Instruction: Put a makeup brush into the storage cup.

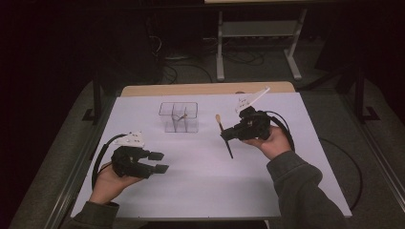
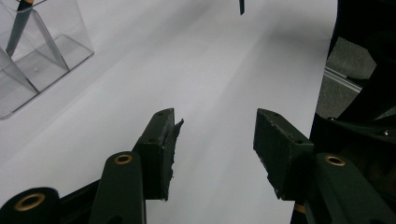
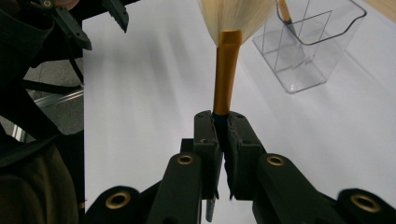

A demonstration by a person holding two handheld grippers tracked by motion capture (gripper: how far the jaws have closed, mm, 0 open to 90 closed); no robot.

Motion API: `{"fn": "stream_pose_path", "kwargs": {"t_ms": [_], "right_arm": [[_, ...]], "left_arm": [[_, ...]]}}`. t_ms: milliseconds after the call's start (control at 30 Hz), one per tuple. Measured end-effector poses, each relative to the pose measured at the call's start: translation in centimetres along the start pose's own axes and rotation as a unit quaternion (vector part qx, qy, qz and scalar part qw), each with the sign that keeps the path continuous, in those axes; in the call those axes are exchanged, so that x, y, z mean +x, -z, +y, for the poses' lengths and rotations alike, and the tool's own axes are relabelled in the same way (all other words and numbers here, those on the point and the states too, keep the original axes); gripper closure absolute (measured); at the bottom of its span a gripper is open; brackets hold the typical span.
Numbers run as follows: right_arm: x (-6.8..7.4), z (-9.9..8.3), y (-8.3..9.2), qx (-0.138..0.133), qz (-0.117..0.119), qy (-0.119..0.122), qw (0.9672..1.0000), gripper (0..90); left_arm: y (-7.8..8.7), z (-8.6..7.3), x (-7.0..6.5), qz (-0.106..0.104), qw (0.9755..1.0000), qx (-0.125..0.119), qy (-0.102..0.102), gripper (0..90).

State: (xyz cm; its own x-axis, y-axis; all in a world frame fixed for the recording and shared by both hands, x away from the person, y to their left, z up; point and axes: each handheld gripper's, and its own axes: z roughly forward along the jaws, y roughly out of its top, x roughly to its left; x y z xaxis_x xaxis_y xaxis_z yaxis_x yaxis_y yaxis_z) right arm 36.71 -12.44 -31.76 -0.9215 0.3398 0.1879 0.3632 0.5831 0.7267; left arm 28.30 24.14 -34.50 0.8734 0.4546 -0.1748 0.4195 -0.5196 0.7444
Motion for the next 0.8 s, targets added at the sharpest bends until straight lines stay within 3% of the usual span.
{"fn": "stream_pose_path", "kwargs": {"t_ms": [267,800], "right_arm": [[-0.4,1.0,0.5,-0.005,-0.005,0.004,1.0,82.9],[-1.9,3.2,0.8,-0.018,-0.01,-0.005,0.9998,83.0]], "left_arm": [[-0.1,-0.4,-0.2,0.012,0.9999,0.006,-0.006,45.4],[-0.2,-1.1,-0.2,0.015,0.9998,0.007,-0.003,42.2]]}}
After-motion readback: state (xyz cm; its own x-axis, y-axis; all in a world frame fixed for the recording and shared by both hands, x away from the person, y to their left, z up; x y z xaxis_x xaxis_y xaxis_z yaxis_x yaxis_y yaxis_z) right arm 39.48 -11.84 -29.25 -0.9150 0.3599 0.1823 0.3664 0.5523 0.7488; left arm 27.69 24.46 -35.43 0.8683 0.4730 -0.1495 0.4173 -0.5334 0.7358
